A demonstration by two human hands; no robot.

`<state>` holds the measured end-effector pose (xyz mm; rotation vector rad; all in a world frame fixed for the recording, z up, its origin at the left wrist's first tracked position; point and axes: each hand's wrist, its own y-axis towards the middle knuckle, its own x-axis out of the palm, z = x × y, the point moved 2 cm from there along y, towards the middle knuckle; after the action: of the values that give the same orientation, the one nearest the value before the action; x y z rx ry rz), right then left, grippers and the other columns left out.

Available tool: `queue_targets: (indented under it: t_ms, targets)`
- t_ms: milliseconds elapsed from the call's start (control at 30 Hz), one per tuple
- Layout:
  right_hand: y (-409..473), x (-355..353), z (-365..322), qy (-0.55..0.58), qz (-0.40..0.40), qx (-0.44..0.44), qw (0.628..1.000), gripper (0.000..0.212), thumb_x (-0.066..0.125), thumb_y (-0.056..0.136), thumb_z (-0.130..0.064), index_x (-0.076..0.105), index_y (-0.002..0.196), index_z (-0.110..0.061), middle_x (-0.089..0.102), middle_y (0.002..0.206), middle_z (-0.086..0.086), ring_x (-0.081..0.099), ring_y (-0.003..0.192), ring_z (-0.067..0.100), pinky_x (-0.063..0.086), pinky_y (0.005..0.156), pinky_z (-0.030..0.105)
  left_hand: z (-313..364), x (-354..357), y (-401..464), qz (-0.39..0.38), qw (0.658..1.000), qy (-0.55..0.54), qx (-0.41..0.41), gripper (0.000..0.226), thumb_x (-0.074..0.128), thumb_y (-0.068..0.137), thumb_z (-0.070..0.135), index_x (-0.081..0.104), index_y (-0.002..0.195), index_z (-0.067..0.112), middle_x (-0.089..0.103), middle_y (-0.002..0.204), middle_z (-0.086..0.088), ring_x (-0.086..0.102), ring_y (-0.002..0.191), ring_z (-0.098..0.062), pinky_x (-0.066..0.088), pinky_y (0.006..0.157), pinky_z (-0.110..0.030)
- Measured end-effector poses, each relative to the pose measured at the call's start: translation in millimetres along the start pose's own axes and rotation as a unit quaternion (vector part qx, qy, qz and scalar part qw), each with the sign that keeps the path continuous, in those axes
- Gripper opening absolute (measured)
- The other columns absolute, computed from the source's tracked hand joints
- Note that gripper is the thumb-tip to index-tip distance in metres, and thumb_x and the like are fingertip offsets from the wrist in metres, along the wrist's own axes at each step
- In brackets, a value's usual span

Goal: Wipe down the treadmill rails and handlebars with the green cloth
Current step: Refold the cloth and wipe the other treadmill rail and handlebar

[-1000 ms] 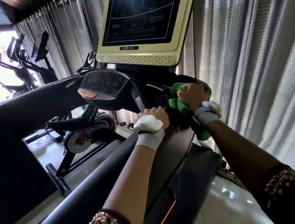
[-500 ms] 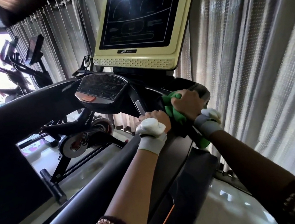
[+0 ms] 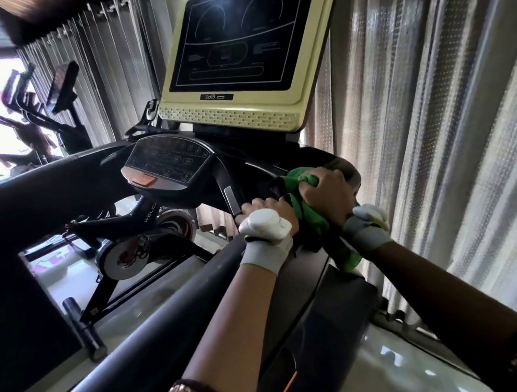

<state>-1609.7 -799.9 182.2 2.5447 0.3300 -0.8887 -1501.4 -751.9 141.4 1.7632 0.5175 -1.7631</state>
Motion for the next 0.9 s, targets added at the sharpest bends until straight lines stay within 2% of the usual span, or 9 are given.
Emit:
queue_targets:
  t_ms: [100,200,300,400,533,633,733,800,900]
  targets:
    - [31.8,-6.0,10.0,-0.003,0.0,0.027,1.0,0.045,0.046,0.075,-0.04,0.065,0.114,-0.028,0.06,0.122,0.012,0.054,0.113,0.036,0.043,0.101,0.042,9.0,-1.6,6.0,-0.001,1.0,0.026,-0.002,0.042,0.035,0.089,0.029,0.053,0.125,0.021,0.056,0.128,-0.005,0.047,0.122,-0.031,0.037,0.098,-0.043]
    - [36.3,-6.9,8.5,-0.011,0.014,0.036,0.999,0.04,0.045,0.074,-0.041,0.066,0.105,-0.027,0.06,0.119,0.014,0.053,0.111,0.037,0.042,0.1,0.042,12.2,-2.1,9.4,0.005,1.0,0.026,-0.003,0.04,0.036,0.089,0.027,0.055,0.123,0.021,0.056,0.126,-0.004,0.047,0.122,-0.031,0.038,0.098,-0.044]
    - [19.6,0.5,10.1,-0.001,-0.015,0.004,1.0,0.034,0.05,0.083,-0.035,0.063,0.113,-0.027,0.053,0.126,0.013,0.046,0.118,0.038,0.034,0.103,0.042,18.3,-1.0,16.9,-0.003,1.0,0.023,-0.011,0.041,0.034,0.089,0.029,0.058,0.121,0.022,0.058,0.124,-0.003,0.049,0.12,-0.029,0.038,0.097,-0.043]
    - [27.7,-1.6,18.5,0.018,0.003,-0.017,1.0,0.036,0.052,0.085,-0.032,0.062,0.119,-0.024,0.055,0.126,0.013,0.047,0.12,0.036,0.037,0.104,0.041,24.3,-1.7,20.7,0.001,0.999,0.026,-0.022,0.038,0.036,0.088,0.027,0.062,0.115,0.022,0.061,0.12,-0.002,0.052,0.117,-0.028,0.038,0.095,-0.04]
    - [63.6,-15.8,34.0,0.051,0.014,0.059,0.997,0.033,0.05,0.081,-0.026,0.065,0.11,-0.021,0.063,0.115,0.012,0.042,0.121,0.035,0.033,0.102,0.044,24.6,-2.8,20.1,0.03,0.999,0.019,-0.029,0.035,0.038,0.087,0.022,0.063,0.111,0.019,0.064,0.117,-0.005,0.055,0.112,-0.03,0.04,0.094,-0.041]
    - [50.6,-8.6,26.5,0.001,0.017,-0.004,1.0,0.028,0.05,0.08,-0.028,0.067,0.1,-0.02,0.065,0.113,0.008,0.049,0.114,0.033,0.037,0.097,0.042,26.4,-1.9,22.1,0.03,0.999,0.011,-0.045,0.038,0.033,0.091,0.023,0.062,0.115,0.018,0.063,0.117,-0.005,0.053,0.112,-0.031,0.039,0.092,-0.039]
    - [34.0,1.9,24.2,-0.001,-0.004,-0.066,0.998,0.033,0.052,0.084,-0.029,0.063,0.115,-0.022,0.059,0.126,0.0,0.044,0.122,0.028,0.033,0.103,0.042,33.3,-3.9,23.7,0.014,0.999,0.01,-0.039,0.04,0.03,0.093,0.025,0.061,0.118,0.019,0.062,0.12,-0.005,0.054,0.113,-0.03,0.039,0.095,-0.04]
    - [46.9,-0.8,27.1,0.008,-0.007,-0.043,0.999,0.036,0.051,0.083,-0.03,0.063,0.117,-0.026,0.059,0.126,0.003,0.044,0.124,0.029,0.035,0.103,0.042,34.9,-8.7,21.2,0.003,0.999,0.008,-0.042,0.038,0.035,0.091,0.024,0.062,0.117,0.019,0.062,0.121,-0.006,0.053,0.115,-0.031,0.039,0.098,-0.042]
    - [75.9,-11.5,38.0,0.025,0.0,0.034,0.999,0.034,0.047,0.08,-0.029,0.065,0.109,-0.026,0.063,0.116,0.008,0.044,0.12,0.033,0.036,0.098,0.043,37.2,-14.6,14.9,0.005,0.999,-0.009,-0.05,0.036,0.038,0.089,0.022,0.061,0.116,0.018,0.061,0.122,-0.009,0.054,0.115,-0.033,0.038,0.1,-0.042]
